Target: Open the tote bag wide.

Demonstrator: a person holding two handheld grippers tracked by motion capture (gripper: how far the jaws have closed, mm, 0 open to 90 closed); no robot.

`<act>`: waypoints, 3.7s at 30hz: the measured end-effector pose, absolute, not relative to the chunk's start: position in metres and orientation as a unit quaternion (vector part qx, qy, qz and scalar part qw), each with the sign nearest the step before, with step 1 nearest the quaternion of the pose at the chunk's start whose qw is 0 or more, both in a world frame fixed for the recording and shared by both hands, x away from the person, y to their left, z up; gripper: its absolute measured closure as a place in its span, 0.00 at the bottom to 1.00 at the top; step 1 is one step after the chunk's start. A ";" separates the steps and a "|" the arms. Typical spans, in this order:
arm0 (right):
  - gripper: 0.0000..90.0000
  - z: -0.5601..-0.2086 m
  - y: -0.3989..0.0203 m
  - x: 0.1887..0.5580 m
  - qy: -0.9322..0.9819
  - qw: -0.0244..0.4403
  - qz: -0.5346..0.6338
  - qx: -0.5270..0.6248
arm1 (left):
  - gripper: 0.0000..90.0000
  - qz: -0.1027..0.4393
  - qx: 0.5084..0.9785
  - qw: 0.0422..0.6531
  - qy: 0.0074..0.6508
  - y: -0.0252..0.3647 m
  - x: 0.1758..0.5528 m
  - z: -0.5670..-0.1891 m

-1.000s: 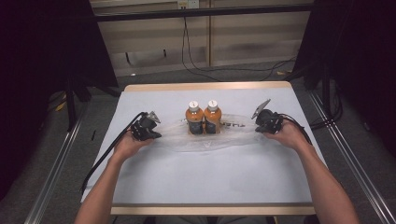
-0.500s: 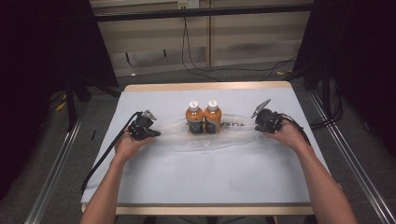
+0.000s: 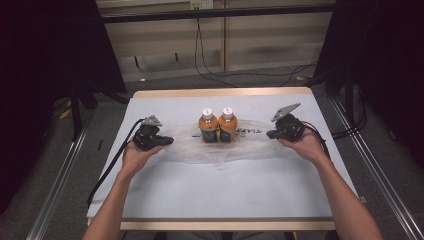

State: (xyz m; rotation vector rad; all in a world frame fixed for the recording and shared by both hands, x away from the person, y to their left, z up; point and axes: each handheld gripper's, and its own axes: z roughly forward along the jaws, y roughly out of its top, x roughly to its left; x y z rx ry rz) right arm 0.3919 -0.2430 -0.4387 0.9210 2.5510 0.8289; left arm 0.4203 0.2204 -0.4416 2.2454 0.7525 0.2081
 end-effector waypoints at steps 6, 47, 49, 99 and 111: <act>1.00 -0.427 -0.238 0.388 0.878 0.151 0.329 0.313 | 1.00 0.087 0.866 0.404 0.281 0.224 0.411 -0.427; 1.00 -0.426 -0.164 0.435 0.883 0.101 0.359 0.284 | 1.00 0.034 0.869 0.444 0.214 0.093 0.398 -0.442; 1.00 -0.427 -0.165 0.438 0.881 0.101 0.363 0.287 | 1.00 0.044 0.874 0.437 0.209 0.086 0.399 -0.443; 1.00 -0.477 -0.144 0.483 0.866 0.090 0.316 0.378 | 1.00 0.036 0.901 0.395 0.175 0.075 0.370 -0.485; 1.00 -0.475 -0.136 0.500 0.862 0.085 0.300 0.399 | 1.00 0.013 0.910 0.386 0.153 0.079 0.360 -0.483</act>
